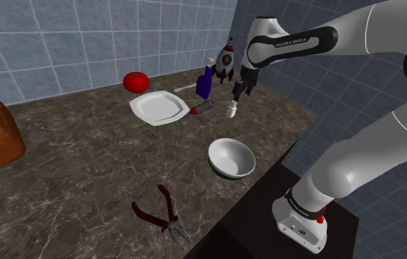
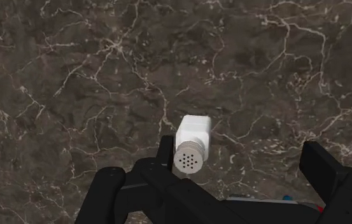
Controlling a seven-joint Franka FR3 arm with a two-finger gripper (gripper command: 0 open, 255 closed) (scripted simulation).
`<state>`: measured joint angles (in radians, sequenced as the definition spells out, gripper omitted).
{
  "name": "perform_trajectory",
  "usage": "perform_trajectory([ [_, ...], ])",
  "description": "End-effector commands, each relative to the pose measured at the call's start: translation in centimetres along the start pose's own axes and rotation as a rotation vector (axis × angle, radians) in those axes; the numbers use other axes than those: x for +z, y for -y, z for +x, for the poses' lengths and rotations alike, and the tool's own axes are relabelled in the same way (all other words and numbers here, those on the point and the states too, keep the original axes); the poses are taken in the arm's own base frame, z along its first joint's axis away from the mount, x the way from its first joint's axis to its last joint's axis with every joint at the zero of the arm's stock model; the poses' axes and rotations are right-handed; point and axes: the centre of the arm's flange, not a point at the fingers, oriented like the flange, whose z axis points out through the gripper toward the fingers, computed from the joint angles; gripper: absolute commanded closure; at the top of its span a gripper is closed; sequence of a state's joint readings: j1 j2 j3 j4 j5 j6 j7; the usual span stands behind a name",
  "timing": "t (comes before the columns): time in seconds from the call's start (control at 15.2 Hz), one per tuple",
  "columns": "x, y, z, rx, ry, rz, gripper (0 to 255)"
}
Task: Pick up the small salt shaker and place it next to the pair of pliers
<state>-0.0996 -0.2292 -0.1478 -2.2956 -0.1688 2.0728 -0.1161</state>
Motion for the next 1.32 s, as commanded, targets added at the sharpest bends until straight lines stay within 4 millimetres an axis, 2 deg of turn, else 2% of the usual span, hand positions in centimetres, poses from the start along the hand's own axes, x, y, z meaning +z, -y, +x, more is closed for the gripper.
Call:
perform_trajectory([
  [0.0, 1.6, -1.3, 1.8, -0.002, -0.005, -0.002, 0],
  [0.2, 4.0, -3.1, 4.3, -0.004, -0.009, -0.003, 0],
  [0.73, 8.1, -3.2, 4.5, -0.004, -0.010, -0.003, 0],
  [1.25, 8.1, -3.2, 4.5, -0.004, -0.010, -0.003, 0],
])
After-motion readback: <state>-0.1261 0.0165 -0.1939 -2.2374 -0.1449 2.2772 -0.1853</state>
